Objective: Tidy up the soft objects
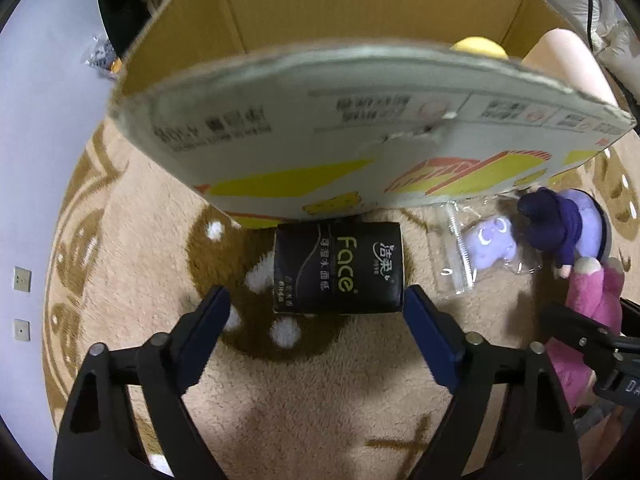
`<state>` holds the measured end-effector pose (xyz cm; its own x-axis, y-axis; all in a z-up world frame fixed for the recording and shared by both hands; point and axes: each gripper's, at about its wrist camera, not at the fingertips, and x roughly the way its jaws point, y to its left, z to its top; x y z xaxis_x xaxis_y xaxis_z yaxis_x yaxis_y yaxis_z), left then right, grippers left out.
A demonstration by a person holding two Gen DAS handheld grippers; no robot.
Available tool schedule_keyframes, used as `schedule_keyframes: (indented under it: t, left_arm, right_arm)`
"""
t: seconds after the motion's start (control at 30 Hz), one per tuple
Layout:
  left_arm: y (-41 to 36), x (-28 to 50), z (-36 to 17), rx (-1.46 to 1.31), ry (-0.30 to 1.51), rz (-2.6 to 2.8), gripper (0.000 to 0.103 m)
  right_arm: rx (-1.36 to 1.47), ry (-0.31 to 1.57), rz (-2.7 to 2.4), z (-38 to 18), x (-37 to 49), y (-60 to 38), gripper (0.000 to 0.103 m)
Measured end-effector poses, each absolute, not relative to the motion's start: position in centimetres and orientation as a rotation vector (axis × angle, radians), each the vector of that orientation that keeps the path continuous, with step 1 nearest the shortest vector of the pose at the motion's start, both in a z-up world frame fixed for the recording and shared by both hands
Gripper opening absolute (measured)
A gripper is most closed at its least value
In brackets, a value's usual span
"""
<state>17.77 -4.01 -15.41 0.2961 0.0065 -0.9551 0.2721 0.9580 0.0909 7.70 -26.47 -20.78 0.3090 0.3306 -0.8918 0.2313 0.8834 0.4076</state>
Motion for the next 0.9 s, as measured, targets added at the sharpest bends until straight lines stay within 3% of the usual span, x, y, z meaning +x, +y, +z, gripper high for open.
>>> schedule_keyframes:
  t: [0.27, 0.4, 0.53, 0.63, 0.73, 0.9]
  left_arm:
    - [-3.7, 18.8, -16.0, 0.226, 1.27, -0.185, 0.075]
    - [-4.2, 19.2, -16.0, 0.227, 1.264, -0.205, 0.064]
    - [-4.4, 19.1, -16.1, 0.237, 1.256, -0.204, 0.064]
    - [-4.4, 19.0, -15.7, 0.235, 1.248, -0.193, 0.063]
    - [-4.4, 18.0, -15.2, 0.24, 1.225, -0.183, 0.063]
    - [-4.8, 16.7, -14.0, 0.233, 1.184, -0.166, 0.063]
  right_arm:
    - [0.522, 1.27, 0.076, -20.9, 7.8, -27.6, 0.076]
    - [0.504, 1.271, 0.075, -20.8, 7.6, -27.1, 0.076]
    - [0.487, 1.274, 0.072, -20.7, 7.6, -26.3, 0.075]
    - [0.473, 1.273, 0.061, -20.5, 7.7, -25.9, 0.067]
    - [0.478, 1.265, 0.082, -20.1, 7.7, -25.7, 0.052]
    - [0.463, 1.237, 0.106, -19.3, 7.5, -25.1, 0.05]
